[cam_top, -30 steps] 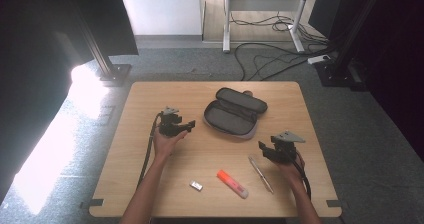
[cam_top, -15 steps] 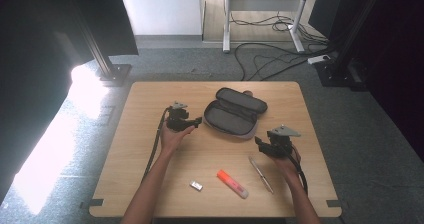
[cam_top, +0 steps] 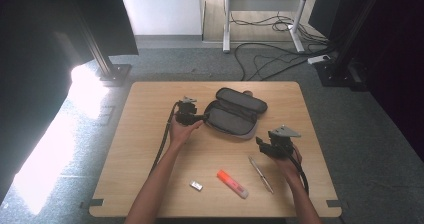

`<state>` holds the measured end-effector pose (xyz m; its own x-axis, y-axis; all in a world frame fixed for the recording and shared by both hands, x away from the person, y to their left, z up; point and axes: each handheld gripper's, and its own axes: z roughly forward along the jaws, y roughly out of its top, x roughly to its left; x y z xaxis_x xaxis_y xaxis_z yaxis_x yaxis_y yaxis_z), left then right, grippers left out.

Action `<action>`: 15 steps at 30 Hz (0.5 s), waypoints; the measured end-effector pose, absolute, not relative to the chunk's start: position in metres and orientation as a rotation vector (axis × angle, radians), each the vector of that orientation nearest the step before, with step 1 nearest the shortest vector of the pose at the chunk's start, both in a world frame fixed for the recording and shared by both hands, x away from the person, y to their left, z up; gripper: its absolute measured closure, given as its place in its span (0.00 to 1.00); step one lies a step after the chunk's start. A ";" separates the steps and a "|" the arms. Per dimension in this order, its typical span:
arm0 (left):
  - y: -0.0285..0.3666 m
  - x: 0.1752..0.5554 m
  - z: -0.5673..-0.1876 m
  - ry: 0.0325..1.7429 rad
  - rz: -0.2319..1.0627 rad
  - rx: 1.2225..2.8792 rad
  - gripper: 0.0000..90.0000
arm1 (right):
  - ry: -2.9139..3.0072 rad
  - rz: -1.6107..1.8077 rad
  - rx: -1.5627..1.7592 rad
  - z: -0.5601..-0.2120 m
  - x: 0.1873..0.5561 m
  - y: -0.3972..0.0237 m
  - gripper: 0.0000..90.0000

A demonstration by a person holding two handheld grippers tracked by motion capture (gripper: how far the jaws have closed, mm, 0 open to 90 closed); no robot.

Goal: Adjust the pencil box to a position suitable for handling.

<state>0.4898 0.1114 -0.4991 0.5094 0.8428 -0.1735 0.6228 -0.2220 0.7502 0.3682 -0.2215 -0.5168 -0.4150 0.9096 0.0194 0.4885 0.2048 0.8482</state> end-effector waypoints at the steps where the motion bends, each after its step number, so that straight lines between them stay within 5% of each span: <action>1: 0.107 0.494 -0.501 1.204 0.355 1.959 0.37 | 1.992 1.121 1.294 -0.517 0.368 -0.221 0.44; 15: 0.095 0.512 -0.512 1.231 0.391 1.989 0.38 | 2.011 1.110 1.269 -0.516 0.363 -0.220 0.44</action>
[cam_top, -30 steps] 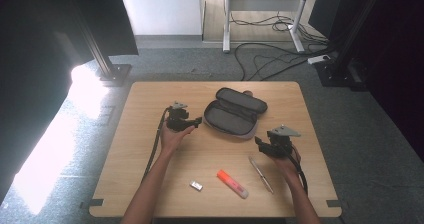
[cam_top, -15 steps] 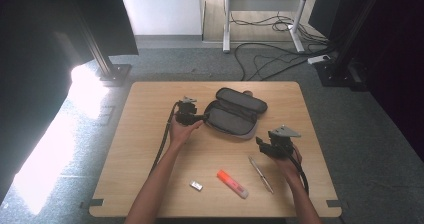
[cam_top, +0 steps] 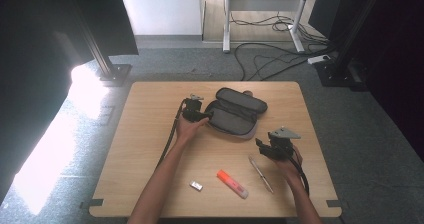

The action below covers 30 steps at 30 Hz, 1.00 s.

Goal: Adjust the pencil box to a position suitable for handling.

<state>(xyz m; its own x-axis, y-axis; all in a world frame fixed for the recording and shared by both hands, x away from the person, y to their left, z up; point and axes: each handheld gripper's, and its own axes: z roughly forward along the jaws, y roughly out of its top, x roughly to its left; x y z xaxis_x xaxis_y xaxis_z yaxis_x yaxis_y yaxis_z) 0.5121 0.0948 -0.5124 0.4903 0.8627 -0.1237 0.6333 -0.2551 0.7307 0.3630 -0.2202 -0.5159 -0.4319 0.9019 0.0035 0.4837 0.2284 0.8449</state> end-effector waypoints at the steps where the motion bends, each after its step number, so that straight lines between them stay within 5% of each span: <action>1: 0.095 0.513 -0.514 1.233 0.391 1.991 0.39 | 2.012 1.111 1.267 -0.516 0.363 -0.220 0.44; 11: 0.097 0.524 -0.522 1.277 0.380 1.986 0.44 | 2.022 1.106 1.264 -0.517 0.366 -0.216 0.46; 30: 0.090 0.529 -0.532 1.297 0.372 2.022 0.83 | 1.998 1.097 1.288 -0.509 0.397 -0.197 0.46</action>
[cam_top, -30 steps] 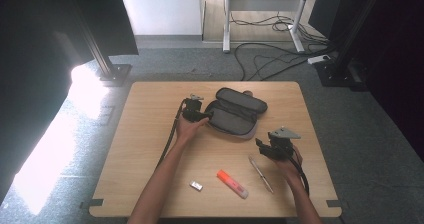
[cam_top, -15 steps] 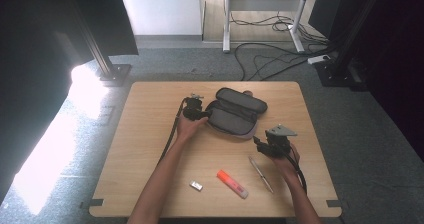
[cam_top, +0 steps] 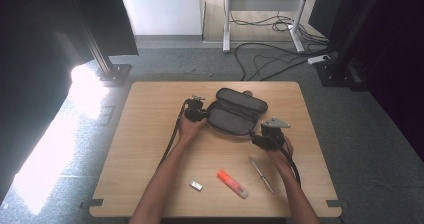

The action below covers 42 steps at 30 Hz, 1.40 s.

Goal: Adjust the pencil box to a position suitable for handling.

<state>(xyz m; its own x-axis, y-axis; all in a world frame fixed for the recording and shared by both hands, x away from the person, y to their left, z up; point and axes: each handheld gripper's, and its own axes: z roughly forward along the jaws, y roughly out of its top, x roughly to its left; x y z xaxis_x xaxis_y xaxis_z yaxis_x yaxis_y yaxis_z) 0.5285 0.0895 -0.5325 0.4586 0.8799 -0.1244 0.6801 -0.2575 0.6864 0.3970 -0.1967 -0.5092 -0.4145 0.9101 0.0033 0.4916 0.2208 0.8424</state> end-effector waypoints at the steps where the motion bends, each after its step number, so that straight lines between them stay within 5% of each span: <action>1: 0.090 0.529 -0.532 1.297 0.372 2.022 0.85 | 1.998 1.097 1.288 -0.509 0.397 -0.197 0.46; 33: 0.101 0.527 -0.535 1.300 0.352 2.009 0.94 | 1.968 0.987 1.465 -0.532 0.442 -0.183 0.46; 40: 0.102 0.527 -0.535 1.293 0.353 2.019 0.95 | 1.972 0.959 1.534 -0.539 0.449 -0.182 0.57; 42: 0.102 0.527 -0.535 1.287 0.350 2.023 0.96 | 1.959 0.918 1.551 -0.541 0.451 -0.179 0.69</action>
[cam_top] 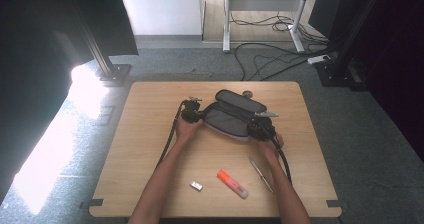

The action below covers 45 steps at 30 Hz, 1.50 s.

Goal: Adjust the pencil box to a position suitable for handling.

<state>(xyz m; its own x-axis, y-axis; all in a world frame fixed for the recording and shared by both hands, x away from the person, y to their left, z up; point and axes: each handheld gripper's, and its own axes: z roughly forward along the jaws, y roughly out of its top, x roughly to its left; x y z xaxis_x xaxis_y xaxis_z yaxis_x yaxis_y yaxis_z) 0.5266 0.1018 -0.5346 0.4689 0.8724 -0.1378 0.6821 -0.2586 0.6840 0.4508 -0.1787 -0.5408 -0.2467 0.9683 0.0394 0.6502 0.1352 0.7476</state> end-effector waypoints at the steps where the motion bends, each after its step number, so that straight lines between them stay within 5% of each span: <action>1: 0.102 0.527 -0.535 1.287 0.350 2.023 0.96 | 1.959 0.918 1.551 -0.541 0.451 -0.179 0.69; 5: 0.103 0.526 -0.534 1.276 0.342 2.028 0.97 | 1.928 0.890 1.587 -0.541 0.454 -0.182 0.86; 10: 0.104 0.525 -0.534 1.270 0.334 2.026 0.97 | 1.911 0.883 1.588 -0.542 0.454 -0.183 0.93; 45: 0.113 0.492 -0.494 1.166 0.383 1.928 0.98 | 1.819 1.036 1.488 -0.510 0.440 -0.191 0.96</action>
